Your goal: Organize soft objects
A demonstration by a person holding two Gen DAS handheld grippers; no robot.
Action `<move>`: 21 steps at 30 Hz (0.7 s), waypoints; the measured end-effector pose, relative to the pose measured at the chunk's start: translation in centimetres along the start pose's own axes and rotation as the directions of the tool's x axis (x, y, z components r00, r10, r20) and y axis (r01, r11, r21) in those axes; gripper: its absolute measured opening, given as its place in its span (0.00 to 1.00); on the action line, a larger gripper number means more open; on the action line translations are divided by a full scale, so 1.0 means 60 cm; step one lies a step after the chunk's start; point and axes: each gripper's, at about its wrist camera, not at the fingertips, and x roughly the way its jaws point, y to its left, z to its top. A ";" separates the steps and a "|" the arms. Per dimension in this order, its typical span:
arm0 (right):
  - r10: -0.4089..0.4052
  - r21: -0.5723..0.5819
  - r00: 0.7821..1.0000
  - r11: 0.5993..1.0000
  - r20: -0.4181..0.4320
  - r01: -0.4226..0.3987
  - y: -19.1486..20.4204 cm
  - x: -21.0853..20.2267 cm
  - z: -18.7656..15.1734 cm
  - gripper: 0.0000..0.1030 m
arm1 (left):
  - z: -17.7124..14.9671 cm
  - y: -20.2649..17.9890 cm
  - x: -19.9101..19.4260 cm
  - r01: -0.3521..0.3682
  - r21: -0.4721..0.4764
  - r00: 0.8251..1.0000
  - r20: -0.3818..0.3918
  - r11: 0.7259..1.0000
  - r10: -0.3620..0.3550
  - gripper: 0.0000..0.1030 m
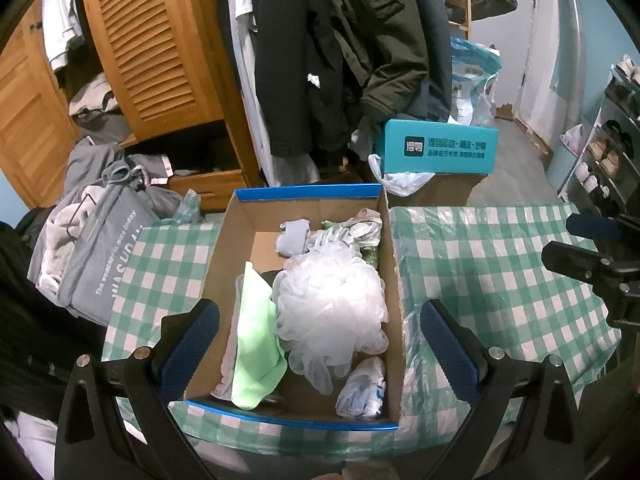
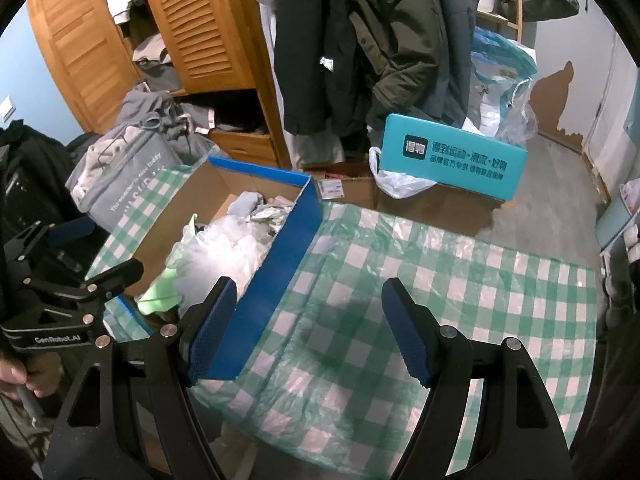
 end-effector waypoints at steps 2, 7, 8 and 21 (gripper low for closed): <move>0.003 0.000 1.000 1.000 -0.001 -0.003 -0.002 -0.001 -0.001 0.72 | -0.001 -0.002 0.001 -0.008 0.001 1.000 0.000 1.000 0.008 0.98; 0.005 -0.005 1.000 1.000 -0.001 -0.005 -0.002 -0.003 -0.002 0.72 | -0.003 -0.004 0.000 -0.021 0.008 1.000 -0.001 1.000 0.021 0.98; 0.005 -0.005 1.000 1.000 -0.001 -0.005 -0.002 -0.002 -0.002 0.72 | -0.002 -0.004 -0.001 -0.023 0.009 1.000 0.000 1.000 0.023 0.98; 0.003 -0.002 1.000 1.000 0.001 -0.003 0.001 -0.002 -0.001 0.72 | -0.002 -0.006 -0.001 -0.024 0.005 1.000 0.000 1.000 0.024 0.98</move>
